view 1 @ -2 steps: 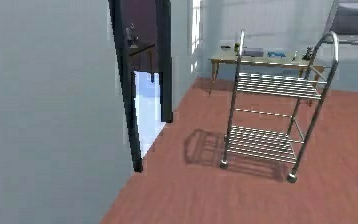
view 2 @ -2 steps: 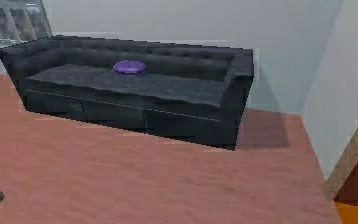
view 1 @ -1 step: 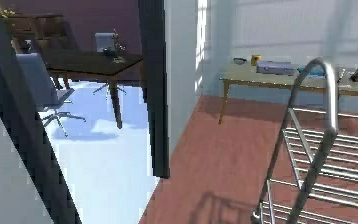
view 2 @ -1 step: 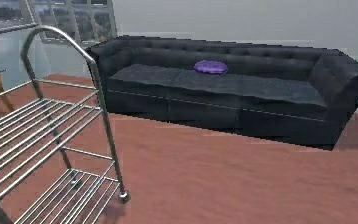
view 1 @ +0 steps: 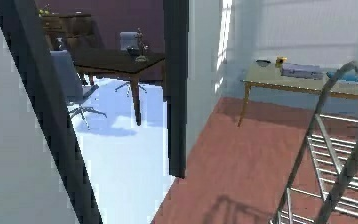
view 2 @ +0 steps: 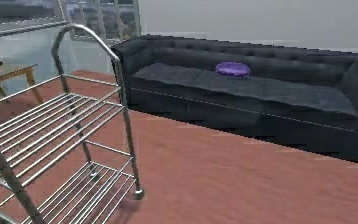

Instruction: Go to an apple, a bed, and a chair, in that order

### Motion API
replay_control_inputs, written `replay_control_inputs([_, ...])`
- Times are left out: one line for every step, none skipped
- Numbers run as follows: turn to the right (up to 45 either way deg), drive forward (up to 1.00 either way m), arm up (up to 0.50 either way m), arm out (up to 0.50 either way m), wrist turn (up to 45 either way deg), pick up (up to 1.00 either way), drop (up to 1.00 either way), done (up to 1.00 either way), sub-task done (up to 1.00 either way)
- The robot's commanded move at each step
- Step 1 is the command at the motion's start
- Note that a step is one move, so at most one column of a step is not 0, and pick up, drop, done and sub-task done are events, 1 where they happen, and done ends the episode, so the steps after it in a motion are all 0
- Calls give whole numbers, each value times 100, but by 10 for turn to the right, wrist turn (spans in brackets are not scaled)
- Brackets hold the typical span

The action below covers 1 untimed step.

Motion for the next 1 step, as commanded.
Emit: replay_control_inputs([0, 45, 0, 0, 0, 0, 0, 0, 0])
